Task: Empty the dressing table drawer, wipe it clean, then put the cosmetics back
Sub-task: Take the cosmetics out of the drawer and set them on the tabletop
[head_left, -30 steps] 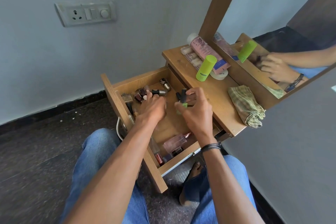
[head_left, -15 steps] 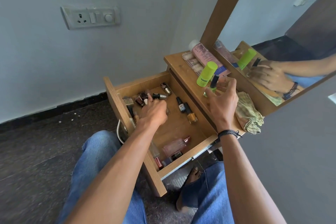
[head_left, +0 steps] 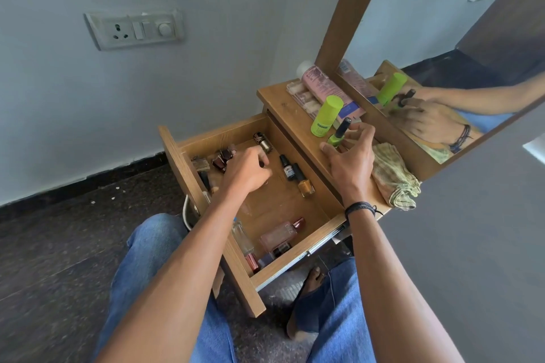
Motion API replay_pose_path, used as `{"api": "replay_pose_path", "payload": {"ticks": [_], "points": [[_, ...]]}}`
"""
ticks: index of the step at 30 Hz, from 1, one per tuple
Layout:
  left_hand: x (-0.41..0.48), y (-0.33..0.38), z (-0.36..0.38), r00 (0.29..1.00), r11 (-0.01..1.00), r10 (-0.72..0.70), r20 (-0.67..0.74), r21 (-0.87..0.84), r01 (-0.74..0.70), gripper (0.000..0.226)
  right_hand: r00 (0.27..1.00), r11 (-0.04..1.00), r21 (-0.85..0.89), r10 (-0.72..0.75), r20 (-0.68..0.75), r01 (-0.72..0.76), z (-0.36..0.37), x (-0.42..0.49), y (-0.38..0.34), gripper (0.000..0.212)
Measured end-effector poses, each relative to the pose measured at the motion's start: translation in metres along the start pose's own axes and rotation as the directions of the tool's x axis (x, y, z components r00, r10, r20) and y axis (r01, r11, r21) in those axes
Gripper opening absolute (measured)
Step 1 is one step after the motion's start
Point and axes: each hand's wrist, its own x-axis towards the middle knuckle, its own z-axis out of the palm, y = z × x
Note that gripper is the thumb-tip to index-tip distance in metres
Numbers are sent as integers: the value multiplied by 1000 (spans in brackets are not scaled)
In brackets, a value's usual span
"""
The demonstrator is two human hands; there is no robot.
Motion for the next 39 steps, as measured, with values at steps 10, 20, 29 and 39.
{"api": "replay_pose_path", "payload": {"ticks": [10,20,29,39], "points": [[10,10,-15,953,914,112,-283,-348,-210,26,1000,1000,20,2,-2,-2,4,4,5,64],[24,50,-9,909,847,231,-348,-388,-364,32,999,999,35,-1,33,0,0,4,6,55],[45,85,11,891,862,312,-330,-296,-412,31,999,998,66,-4,36,1,0,2,6,48],[50,97,25,882,865,394,-259,-220,-451,31,1000,998,64,6,18,-7,5,3,11,45]]}}
